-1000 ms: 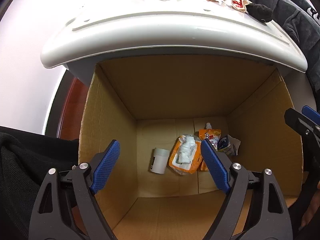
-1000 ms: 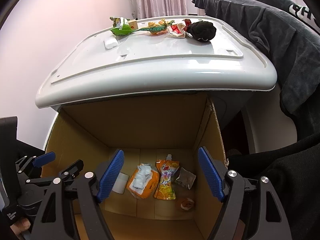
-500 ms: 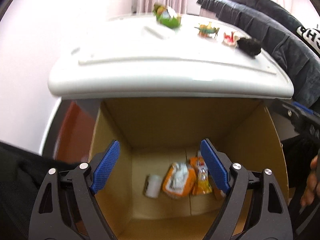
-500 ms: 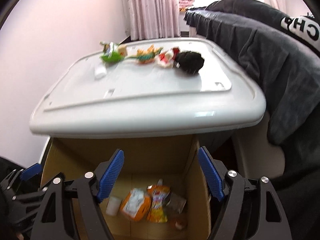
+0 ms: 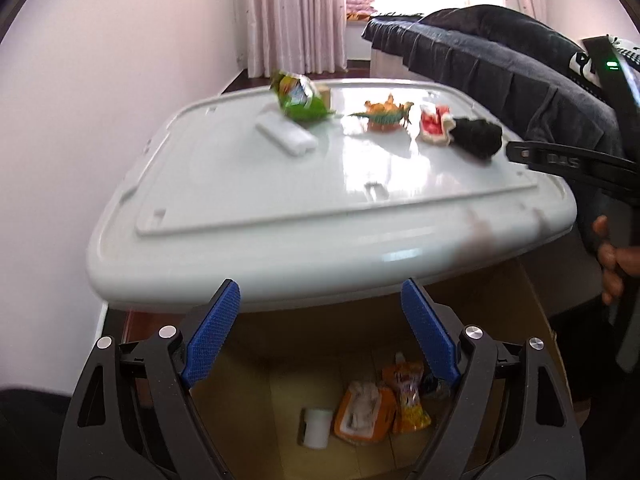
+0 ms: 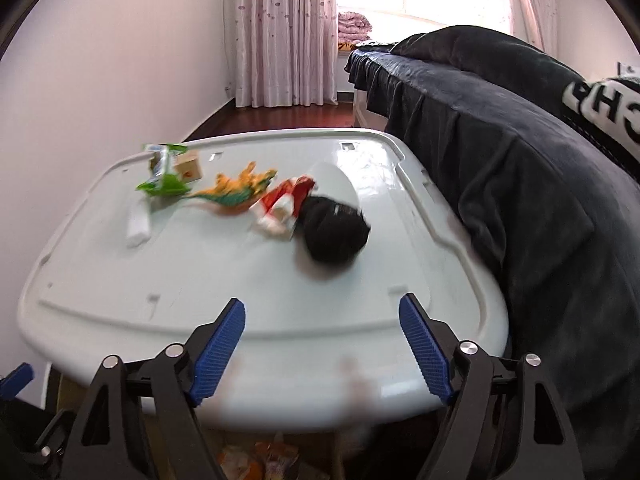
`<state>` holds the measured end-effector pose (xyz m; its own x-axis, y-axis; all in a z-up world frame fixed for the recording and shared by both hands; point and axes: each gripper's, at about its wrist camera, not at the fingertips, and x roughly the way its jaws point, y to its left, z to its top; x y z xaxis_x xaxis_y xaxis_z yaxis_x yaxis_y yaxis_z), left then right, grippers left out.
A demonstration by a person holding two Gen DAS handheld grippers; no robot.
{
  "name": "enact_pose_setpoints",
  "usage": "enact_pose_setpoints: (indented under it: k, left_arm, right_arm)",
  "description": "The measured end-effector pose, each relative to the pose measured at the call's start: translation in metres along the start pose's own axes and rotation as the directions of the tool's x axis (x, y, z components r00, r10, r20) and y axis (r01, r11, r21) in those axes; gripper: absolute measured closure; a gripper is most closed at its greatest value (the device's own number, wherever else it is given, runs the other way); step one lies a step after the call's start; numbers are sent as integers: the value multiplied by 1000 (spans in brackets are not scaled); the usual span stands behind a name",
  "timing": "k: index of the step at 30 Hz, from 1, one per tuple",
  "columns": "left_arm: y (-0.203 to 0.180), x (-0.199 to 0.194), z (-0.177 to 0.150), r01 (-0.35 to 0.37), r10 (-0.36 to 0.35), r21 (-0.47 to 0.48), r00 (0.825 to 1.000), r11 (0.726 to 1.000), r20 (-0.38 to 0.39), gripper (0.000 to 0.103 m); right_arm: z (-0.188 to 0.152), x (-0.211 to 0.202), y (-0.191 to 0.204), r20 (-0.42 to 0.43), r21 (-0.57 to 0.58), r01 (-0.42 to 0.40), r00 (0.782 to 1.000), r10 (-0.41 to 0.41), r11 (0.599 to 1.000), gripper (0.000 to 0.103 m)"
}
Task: Collect trash
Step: 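Grasp the black knit sock on the lid with the right gripper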
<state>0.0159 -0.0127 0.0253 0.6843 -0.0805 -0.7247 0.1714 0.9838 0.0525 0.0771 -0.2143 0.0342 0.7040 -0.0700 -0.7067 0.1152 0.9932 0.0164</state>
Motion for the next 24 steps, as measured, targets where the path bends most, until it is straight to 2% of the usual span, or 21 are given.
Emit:
enact_pose_setpoints:
  k: [5,12,21,24]
  left_arm:
    - [0,0,12,-8,8,-5,999,1000,45,22]
    - [3,5,8,13,-13,-53,1000,999,-2,22]
    - [2,2,7,27,-27,-56,1000,998,-1,22]
    - [1,4,6,27,-28,-57,1000,998,-11,22]
  right_arm:
    - [28,39,-5,-42,-45,15,999,-17,999,25]
    - [46,80,-12,-50,-69,10,999,-13,998,25]
    - [53,116,-11,-75,-95,-19,997,12,995,25]
    - [57,125,-12,-107,-84,-43,994,34,996,31]
